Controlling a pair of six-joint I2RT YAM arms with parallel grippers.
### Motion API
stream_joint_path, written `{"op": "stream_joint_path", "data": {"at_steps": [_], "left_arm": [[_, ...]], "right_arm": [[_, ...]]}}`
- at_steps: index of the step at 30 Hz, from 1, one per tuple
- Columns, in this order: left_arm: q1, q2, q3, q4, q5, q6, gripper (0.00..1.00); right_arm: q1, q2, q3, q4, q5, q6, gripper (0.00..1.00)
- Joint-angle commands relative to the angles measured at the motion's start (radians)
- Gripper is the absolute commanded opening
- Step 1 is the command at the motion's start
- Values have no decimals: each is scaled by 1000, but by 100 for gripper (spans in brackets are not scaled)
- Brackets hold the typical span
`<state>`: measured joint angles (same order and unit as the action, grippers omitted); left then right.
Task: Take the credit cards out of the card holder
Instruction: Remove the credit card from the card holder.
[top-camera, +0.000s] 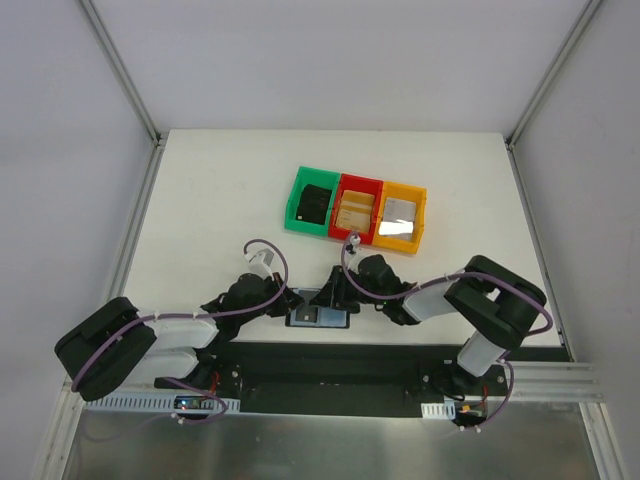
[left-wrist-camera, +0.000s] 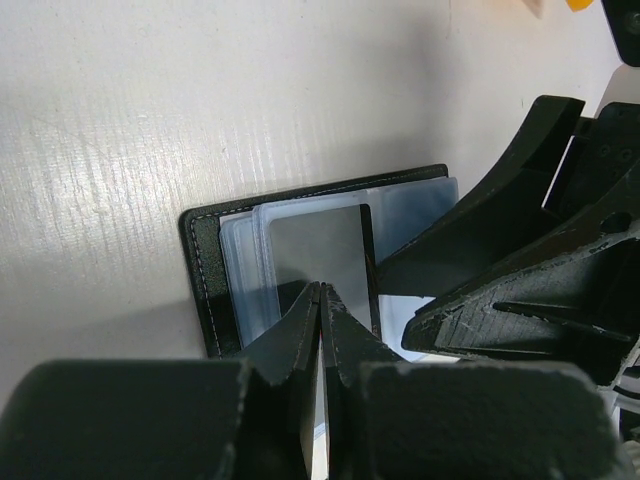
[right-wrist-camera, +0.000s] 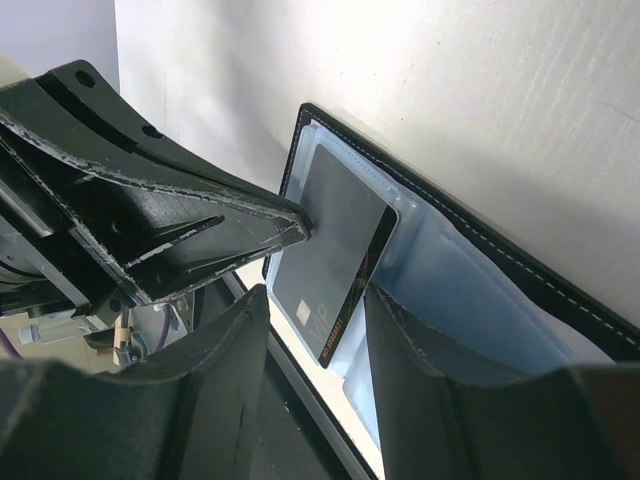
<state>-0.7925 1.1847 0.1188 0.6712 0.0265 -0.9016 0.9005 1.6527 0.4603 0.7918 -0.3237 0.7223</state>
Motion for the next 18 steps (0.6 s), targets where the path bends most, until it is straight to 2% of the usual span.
{"op": "stream_joint_path", "data": {"at_steps": [1,6,18], "left_arm": [[-8,29,-25,-59,13,12,0],[-7,27,-27,-58,12,10,0],[-8,-39,-19,-102,1,20,0]], "right_arm": [[2,19,1,112,-40,29,43],[2,27,-3,122,-37,34,33],[-34,30,-26,127,-28,37,1]]}}
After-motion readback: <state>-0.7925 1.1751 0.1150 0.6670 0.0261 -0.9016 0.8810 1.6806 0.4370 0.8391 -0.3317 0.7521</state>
